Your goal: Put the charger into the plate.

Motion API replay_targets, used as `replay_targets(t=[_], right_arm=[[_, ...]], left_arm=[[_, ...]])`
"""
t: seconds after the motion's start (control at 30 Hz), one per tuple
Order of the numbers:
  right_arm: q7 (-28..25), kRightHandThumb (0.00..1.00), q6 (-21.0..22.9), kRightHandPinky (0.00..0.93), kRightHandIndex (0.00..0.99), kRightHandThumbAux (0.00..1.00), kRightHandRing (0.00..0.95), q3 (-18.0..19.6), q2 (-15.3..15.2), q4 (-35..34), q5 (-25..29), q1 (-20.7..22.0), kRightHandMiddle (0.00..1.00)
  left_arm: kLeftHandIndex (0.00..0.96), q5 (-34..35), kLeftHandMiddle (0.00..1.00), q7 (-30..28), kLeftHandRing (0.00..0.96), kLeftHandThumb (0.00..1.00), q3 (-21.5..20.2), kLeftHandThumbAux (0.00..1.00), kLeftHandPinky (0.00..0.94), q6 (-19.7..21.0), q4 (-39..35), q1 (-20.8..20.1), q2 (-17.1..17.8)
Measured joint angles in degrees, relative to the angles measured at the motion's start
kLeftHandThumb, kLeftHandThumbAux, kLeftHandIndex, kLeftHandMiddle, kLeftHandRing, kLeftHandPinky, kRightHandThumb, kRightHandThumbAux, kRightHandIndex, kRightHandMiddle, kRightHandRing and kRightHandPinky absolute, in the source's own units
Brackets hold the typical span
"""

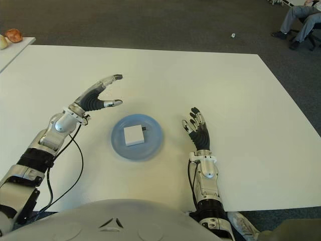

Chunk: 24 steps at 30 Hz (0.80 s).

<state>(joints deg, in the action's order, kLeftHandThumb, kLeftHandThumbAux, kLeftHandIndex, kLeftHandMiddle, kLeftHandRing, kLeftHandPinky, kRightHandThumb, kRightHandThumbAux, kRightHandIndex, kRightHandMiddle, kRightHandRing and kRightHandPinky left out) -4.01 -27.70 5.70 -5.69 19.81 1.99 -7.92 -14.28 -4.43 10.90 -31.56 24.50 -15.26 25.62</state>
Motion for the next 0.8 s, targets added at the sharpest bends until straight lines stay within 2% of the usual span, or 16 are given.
replay_targets(t=[0.23, 0.47, 0.6, 0.8], right_arm=[[-0.03, 0.000, -0.29, 0.078, 0.045, 0.635, 0.085, -0.05, 0.01, 0.25, 0.00, 0.29, 0.109], [-0.29, 0.007, -0.55, 0.079, 0.047, 0.640, 0.084, -0.09, 0.01, 0.71, 0.17, 0.66, 0.107], [-0.72, 0.010, -0.73, 0.081, 0.049, 0.642, 0.084, -0.05, 0.00, 0.85, 0.35, 0.77, 0.106], [-0.86, 0.013, -0.87, 0.085, 0.051, 0.643, 0.085, 0.15, 0.01, 1.02, 0.44, 0.81, 0.106]], left_arm=[[0.081, 6.54, 0.066, 1.07, 0.045, 0.260, -4.69, 0.497, 0.069, -1.10, 10.91, -0.35, -6.73], [0.041, 11.51, 0.039, 1.28, 0.025, 0.192, -9.24, 0.637, 0.022, -1.00, 17.58, 0.30, -11.51], [0.021, 13.77, 0.018, 2.01, 0.008, 0.148, -11.89, 0.692, 0.004, 0.77, 20.44, 0.76, -13.75], [0.002, 15.75, 0.002, 2.59, 0.000, 0.107, -14.32, 0.717, 0.004, 4.94, 21.72, 1.93, -16.65]])
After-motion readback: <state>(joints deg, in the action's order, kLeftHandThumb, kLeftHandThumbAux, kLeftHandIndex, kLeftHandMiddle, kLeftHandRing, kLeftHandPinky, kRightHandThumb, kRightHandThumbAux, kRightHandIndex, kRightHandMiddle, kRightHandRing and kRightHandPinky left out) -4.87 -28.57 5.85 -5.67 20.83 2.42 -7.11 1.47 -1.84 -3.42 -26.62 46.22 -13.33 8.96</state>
